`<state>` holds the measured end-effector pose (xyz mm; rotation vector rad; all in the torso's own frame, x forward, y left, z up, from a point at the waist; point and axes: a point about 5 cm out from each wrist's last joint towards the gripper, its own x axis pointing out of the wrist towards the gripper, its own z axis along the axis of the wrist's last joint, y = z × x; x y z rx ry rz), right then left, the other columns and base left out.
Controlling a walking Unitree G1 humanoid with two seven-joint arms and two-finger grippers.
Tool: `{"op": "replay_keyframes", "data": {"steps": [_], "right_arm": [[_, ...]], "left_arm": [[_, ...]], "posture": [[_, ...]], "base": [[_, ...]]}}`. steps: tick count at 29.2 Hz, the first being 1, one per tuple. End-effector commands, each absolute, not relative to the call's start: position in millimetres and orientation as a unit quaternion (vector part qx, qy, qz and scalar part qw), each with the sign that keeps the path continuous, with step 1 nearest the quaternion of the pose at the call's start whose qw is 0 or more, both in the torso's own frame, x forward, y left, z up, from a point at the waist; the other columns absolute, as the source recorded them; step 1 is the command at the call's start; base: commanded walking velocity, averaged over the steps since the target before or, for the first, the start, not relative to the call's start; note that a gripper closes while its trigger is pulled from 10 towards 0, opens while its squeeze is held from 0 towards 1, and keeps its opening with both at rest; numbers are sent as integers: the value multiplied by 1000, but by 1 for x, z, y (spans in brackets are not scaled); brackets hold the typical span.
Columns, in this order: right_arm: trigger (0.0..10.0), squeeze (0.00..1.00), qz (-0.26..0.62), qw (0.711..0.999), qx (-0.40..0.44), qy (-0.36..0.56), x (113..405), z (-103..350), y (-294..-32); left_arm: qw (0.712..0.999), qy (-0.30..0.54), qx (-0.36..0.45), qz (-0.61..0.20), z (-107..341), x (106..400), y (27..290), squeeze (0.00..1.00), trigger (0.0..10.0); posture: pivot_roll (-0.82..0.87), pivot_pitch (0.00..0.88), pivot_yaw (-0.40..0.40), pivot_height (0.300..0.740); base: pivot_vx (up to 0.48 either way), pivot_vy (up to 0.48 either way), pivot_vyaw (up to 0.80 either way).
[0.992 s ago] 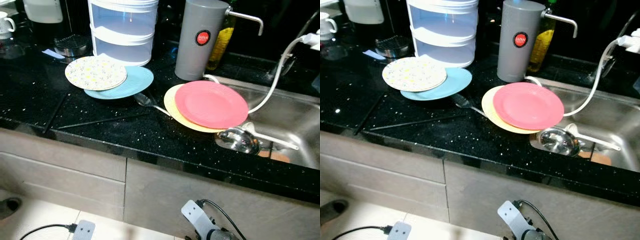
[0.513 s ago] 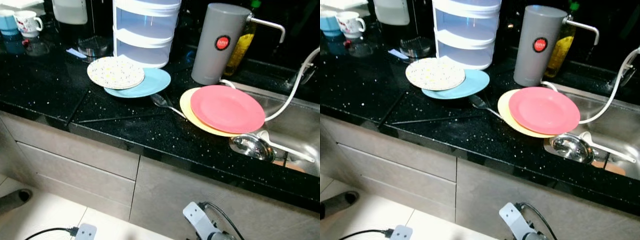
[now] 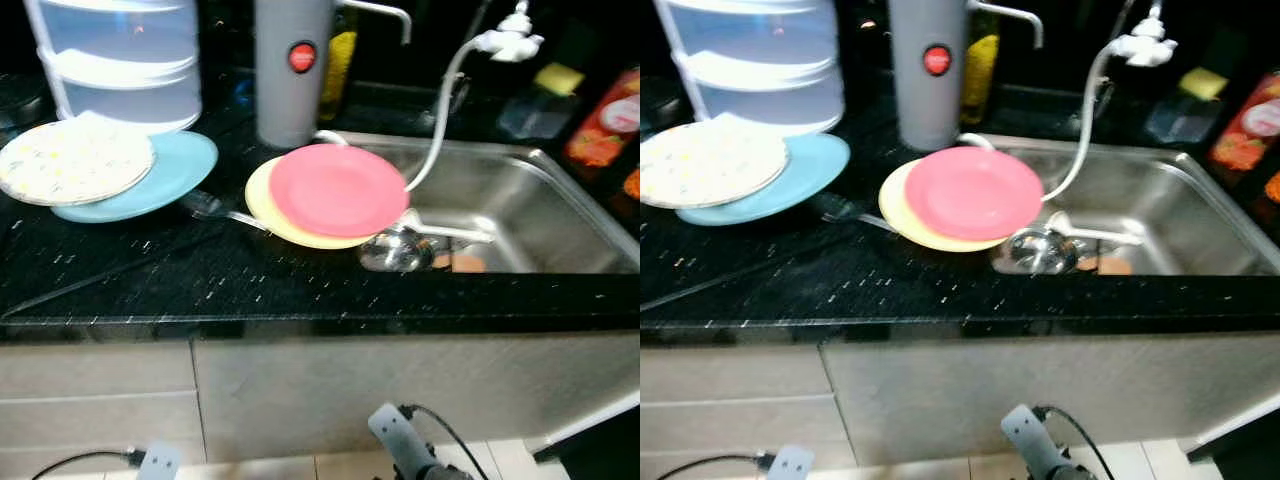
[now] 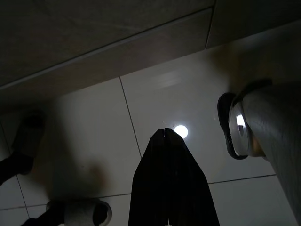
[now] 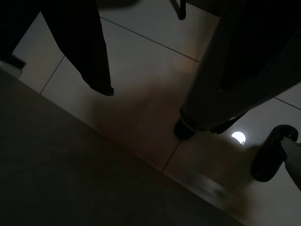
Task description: Kitchen organization
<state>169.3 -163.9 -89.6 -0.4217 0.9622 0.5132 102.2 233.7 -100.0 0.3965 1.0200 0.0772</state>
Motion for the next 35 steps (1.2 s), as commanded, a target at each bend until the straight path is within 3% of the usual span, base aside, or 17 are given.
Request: {"op": "replay_keyframes", "data": {"steps": [1, 26, 35], "right_arm": [[10000, 0, 235, 836, -201, 453, 172, -88, -167], [10000, 0, 246, 843, -198, 435, 179, -85, -160], [10000, 0, 247, 844, -198, 433, 180, -84, -160]], "left_arm": [[853, 491, 178, 16, -104, 99, 221, 0, 10000], [851, 494, 178, 6, -104, 100, 222, 0, 10000], [851, 492, 181, 3, -103, 101, 223, 0, 10000]], "posture": [[167, 0, -136, 740], [164, 0, -130, 740], [165, 0, -132, 740]], "base": [[0, 0, 0], [0, 0, 0], [229, -363, 0]]}}
